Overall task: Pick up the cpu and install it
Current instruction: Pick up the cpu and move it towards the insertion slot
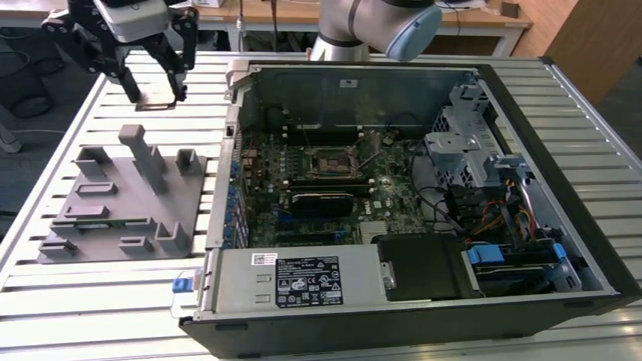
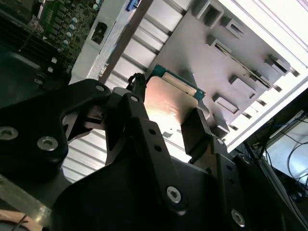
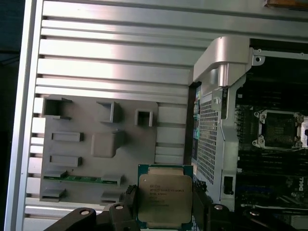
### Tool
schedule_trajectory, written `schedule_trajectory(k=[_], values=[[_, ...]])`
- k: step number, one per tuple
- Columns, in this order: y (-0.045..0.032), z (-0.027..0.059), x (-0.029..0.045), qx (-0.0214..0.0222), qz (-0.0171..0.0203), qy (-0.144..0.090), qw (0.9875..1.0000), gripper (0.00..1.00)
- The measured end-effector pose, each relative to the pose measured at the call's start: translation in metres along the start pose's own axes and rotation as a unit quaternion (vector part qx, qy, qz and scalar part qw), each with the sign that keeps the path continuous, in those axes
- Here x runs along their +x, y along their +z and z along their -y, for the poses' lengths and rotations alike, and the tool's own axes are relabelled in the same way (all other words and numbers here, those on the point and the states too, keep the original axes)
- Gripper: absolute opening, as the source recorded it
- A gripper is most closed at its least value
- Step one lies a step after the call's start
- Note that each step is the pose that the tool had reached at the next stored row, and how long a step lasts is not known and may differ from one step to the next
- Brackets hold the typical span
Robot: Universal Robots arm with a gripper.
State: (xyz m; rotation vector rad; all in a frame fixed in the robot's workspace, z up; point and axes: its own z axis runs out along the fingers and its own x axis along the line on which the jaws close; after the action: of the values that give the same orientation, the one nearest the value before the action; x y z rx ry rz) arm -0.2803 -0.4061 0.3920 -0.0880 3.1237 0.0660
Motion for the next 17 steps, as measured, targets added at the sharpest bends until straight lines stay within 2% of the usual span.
schedule_trajectory(k=[4, 8, 17], values=[[0.0009, 0.0007, -0.0123, -0.0001, -0.0001, 0.000, 1.0000, 0.54], [0.0019, 0.0017, -0.0277, -0.0001, -0.0001, 0.000, 1.0000, 0.54], [0.0038, 0.0031, -0.0519, -0.0001, -0.0001, 0.000, 1.0000, 0.54]])
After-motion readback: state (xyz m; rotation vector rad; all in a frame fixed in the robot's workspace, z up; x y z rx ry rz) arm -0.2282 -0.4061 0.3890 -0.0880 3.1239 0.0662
